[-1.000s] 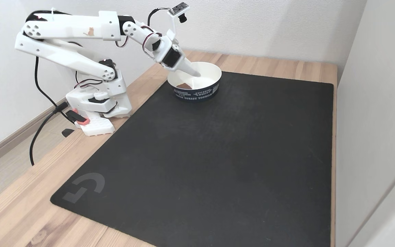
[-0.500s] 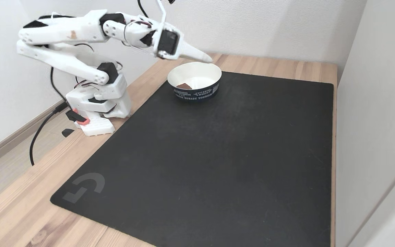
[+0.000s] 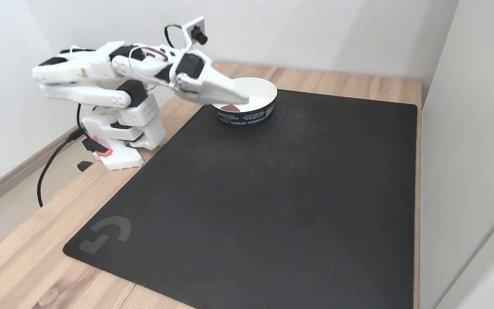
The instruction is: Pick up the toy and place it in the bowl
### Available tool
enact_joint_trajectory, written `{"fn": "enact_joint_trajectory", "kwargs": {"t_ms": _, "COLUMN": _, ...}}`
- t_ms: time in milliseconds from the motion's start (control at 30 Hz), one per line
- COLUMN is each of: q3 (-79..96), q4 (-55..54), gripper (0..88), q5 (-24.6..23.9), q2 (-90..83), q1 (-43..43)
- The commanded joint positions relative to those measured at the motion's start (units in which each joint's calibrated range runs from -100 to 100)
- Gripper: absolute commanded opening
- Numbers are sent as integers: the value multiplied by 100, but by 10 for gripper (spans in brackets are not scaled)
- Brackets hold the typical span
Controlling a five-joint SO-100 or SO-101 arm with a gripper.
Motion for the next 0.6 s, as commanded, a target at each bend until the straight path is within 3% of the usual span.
{"fn": "enact_joint_trajectory", "kwargs": {"t_ms": 0, "q3": 412, "q4": 477, "gripper": 27, "q5": 160, "q2": -748, "q1": -12}}
{"fn": "enact_joint_trajectory", "kwargs": {"t_ms": 100, "q3": 619, "q4": 1010, "gripper": 29, "q5": 614, "q2": -1115, "q1": -21}}
{"fn": "enact_joint_trajectory", "kwargs": {"t_ms": 400, "q3": 881, "q4": 2255, "gripper": 30, "q5": 1141, "q2": -1590, "q1": 63}}
{"fn": "enact_joint_trajectory", "kwargs": {"t_ms": 567, "q3": 881, "q4": 2992, "gripper": 27, "q5": 1162, "q2": -1607, "q1": 63}}
